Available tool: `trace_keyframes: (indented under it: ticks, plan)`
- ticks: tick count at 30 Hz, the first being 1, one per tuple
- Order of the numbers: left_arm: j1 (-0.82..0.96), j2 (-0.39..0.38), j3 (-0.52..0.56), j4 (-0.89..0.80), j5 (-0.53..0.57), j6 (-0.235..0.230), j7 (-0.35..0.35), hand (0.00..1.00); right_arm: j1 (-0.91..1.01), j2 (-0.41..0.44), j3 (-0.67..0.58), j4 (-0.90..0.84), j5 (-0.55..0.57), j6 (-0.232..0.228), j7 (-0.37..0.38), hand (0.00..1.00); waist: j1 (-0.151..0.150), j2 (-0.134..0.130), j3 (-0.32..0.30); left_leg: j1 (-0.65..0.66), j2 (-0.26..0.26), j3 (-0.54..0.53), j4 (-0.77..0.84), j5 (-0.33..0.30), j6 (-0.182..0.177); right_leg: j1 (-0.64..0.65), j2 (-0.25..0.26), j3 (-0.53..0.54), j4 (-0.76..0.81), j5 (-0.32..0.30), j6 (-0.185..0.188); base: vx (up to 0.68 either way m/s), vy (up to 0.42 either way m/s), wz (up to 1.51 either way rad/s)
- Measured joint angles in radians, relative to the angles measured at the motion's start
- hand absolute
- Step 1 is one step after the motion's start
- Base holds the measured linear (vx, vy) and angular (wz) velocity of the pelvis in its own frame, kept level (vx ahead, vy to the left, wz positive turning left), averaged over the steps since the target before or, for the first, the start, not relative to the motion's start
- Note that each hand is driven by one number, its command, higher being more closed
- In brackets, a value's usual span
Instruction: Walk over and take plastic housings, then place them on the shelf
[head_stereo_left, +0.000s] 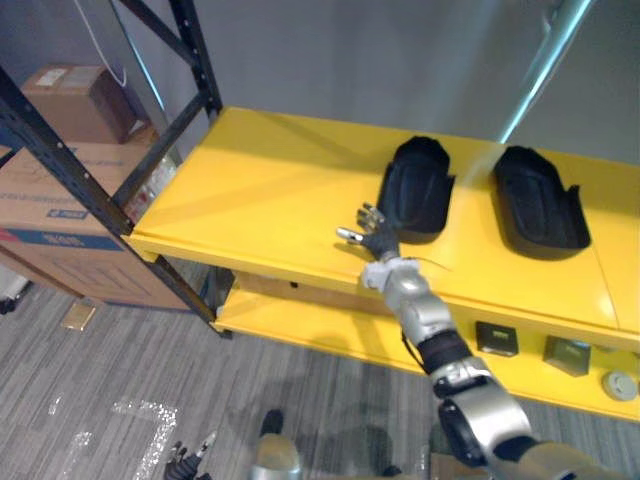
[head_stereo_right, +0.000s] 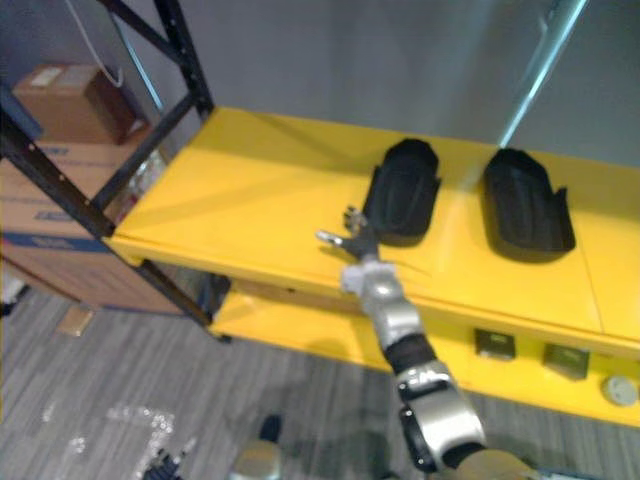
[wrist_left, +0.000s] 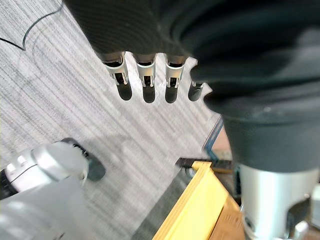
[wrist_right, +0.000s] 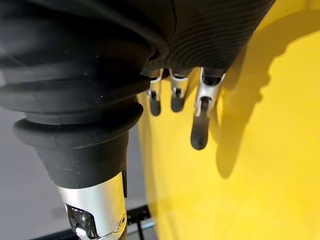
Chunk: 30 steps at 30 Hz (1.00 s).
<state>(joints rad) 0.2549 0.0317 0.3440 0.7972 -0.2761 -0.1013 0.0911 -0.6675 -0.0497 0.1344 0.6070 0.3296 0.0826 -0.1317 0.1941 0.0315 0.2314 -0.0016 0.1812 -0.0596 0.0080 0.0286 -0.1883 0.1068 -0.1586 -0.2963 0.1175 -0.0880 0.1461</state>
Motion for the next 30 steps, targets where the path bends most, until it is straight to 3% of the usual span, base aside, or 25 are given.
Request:
trace_keyframes:
  ticks: [8, 17, 19, 24, 27, 30]
  plan:
    - [0.000, 0.000, -0.013, 0.009, -0.001, 0.001, 0.001, 0.00, -0.006, 0.003, -0.025, 0.000, 0.000, -0.016, -0.011, 0.00, -0.018, 0.001, 0.009, 0.001, 0.001, 0.005, -0.001, 0.000, 0.000, -0.002, 0.000, 0.004, 0.000, 0.000, 0.000, 0.00, 0.000, 0.00]
    - [0.001, 0.000, -0.016, 0.009, 0.000, 0.001, 0.001, 0.00, -0.004, 0.003, -0.026, 0.000, -0.001, -0.020, -0.020, 0.00, -0.018, 0.001, 0.009, 0.001, 0.001, 0.007, -0.001, -0.001, 0.001, -0.002, 0.000, 0.005, 0.000, 0.000, 0.000, 0.00, 0.000, 0.00]
    - [0.001, 0.000, -0.020, 0.009, 0.000, 0.001, 0.002, 0.00, -0.001, 0.003, -0.025, 0.000, -0.001, -0.032, 0.000, 0.00, -0.018, 0.001, 0.009, 0.001, 0.001, 0.007, -0.001, -0.001, 0.002, -0.002, 0.000, 0.005, 0.000, 0.000, 0.000, 0.00, 0.000, 0.00]
    - [0.000, 0.000, -0.035, 0.009, 0.003, 0.003, 0.002, 0.00, 0.017, -0.001, 0.008, -0.005, -0.004, -0.091, 0.131, 0.00, -0.019, 0.001, 0.009, 0.001, 0.001, 0.008, -0.001, -0.002, 0.003, -0.003, 0.000, 0.005, 0.000, 0.000, 0.000, 0.00, 0.000, 0.00]
    - [0.001, 0.000, -0.034, 0.009, 0.011, 0.009, 0.002, 0.00, 0.030, -0.010, 0.061, -0.091, -0.004, -0.123, 0.216, 0.00, -0.019, 0.000, 0.009, 0.001, 0.001, 0.009, -0.002, -0.002, 0.003, -0.003, 0.000, 0.005, 0.000, 0.000, 0.000, 0.00, 0.000, 0.00]
    - [0.001, 0.000, -0.033, 0.009, 0.012, 0.010, 0.002, 0.00, 0.034, -0.010, 0.074, -0.228, -0.005, -0.186, 0.233, 0.00, -0.019, -0.004, 0.011, 0.001, 0.001, 0.009, -0.002, -0.002, 0.003, -0.003, 0.000, 0.004, 0.000, 0.000, 0.000, 0.00, 0.000, 0.00]
